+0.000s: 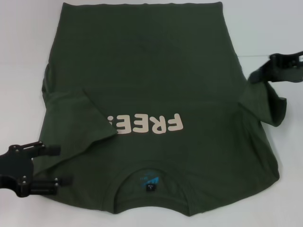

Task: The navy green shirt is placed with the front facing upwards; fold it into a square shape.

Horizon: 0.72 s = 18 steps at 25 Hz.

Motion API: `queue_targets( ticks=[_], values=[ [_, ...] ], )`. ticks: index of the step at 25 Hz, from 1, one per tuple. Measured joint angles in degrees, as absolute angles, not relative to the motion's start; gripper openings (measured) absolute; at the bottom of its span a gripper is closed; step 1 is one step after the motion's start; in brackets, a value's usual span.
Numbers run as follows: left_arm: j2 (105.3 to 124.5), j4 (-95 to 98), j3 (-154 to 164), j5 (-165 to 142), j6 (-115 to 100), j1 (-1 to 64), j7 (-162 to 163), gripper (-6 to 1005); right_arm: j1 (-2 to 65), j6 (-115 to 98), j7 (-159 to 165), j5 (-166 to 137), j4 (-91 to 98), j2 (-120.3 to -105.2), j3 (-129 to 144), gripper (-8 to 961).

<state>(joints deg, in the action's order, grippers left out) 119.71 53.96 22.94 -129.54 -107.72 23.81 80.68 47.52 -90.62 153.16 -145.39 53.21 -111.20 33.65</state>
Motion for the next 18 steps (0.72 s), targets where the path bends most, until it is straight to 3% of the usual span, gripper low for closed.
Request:
queue_targets(
  ticks=[18],
  values=[
    [119.86, 53.96, 22.99, -129.64, -107.65, 23.9, 80.68, 857, 52.82, -80.89, 152.63, -145.37, 43.15, -112.77, 39.32, 2]
  ],
)
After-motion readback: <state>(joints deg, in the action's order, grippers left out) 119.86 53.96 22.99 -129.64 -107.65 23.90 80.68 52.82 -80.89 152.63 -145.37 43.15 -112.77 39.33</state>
